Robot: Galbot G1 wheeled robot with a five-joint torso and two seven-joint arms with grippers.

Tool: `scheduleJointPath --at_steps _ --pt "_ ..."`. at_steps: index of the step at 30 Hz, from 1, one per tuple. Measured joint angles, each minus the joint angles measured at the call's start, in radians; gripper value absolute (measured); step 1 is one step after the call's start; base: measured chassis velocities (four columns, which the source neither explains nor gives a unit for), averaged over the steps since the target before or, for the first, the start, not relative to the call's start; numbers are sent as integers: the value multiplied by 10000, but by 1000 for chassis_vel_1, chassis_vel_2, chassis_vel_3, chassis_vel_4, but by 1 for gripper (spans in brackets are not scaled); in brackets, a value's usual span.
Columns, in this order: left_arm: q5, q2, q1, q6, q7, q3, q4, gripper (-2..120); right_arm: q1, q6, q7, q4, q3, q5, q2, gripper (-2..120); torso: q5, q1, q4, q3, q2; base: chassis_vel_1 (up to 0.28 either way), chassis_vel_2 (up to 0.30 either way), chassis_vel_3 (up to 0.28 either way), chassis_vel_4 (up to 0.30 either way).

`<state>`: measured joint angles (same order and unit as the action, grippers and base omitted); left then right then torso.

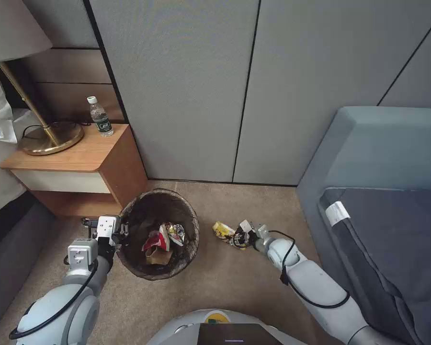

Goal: Pick up the trash bin, then pick up the garbage from the floor and place it into the trash bin.

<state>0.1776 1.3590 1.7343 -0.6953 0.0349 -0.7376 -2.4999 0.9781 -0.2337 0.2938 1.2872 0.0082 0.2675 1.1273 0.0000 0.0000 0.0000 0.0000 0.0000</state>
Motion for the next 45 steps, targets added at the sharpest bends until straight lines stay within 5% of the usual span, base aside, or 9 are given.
scheduleJointPath --at_steps 25,45 --pt "-139 51 -15 23 -8 30 0 3 -471 478 172 -1703 -170 -494 961 91 0 0 0 0 0 0 0 0 0" --pt "-168 1 70 29 -11 7 0 3 -262 545 551 -1768 123 -555 905 15 1 0 0 0 0 0 0 0 0"
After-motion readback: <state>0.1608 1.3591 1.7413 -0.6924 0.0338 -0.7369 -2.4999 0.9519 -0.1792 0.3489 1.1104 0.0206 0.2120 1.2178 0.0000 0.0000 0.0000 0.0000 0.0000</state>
